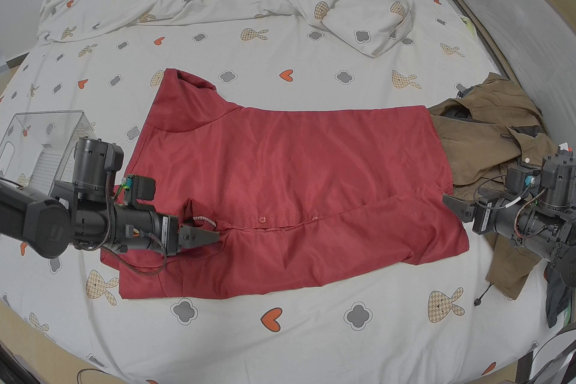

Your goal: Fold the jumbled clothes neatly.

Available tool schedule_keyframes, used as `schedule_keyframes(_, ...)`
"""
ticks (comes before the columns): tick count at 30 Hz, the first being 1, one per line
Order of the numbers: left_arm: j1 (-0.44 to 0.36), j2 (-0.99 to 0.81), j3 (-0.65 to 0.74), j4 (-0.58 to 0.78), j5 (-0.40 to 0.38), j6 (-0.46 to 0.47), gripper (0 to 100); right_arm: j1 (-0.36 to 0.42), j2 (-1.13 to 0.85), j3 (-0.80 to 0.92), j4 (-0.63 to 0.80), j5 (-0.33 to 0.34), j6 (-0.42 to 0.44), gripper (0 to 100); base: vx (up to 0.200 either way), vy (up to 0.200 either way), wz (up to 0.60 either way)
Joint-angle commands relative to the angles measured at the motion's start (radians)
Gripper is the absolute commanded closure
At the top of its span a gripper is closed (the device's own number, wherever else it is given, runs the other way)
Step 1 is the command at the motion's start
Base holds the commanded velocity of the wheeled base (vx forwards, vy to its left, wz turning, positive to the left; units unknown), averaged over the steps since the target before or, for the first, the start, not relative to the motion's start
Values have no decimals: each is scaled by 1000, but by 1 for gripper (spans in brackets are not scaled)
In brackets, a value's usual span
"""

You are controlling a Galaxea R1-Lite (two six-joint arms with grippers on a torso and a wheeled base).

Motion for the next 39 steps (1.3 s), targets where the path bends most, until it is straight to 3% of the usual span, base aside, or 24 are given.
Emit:
schedule_keyframes(1, -9, -42, 76, -4, -6, 2, 0, -2, 1, 1, -1, 0, 0, 0, 0, 0, 0)
schedule_keyframes(17, -5, 28, 119, -70, -9, -1, 0, -6, 1, 6, -1, 0, 0, 0, 0, 0, 0)
schedule_keyframes(26, -8, -164, 115, -61, -3, -58, 0, -6, 2, 6, -2, 0, 0, 0, 0, 0, 0)
schedule_keyframes(32, -6, -260, 59, 20, -5, -59, 0, 0, 2, 6, -1, 0, 0, 0, 0, 0, 0)
schedule_keyframes(39, -2, -104, -34, 9, 1, -64, 0, 3, 4, 7, -1, 0, 0, 0, 0, 0, 0)
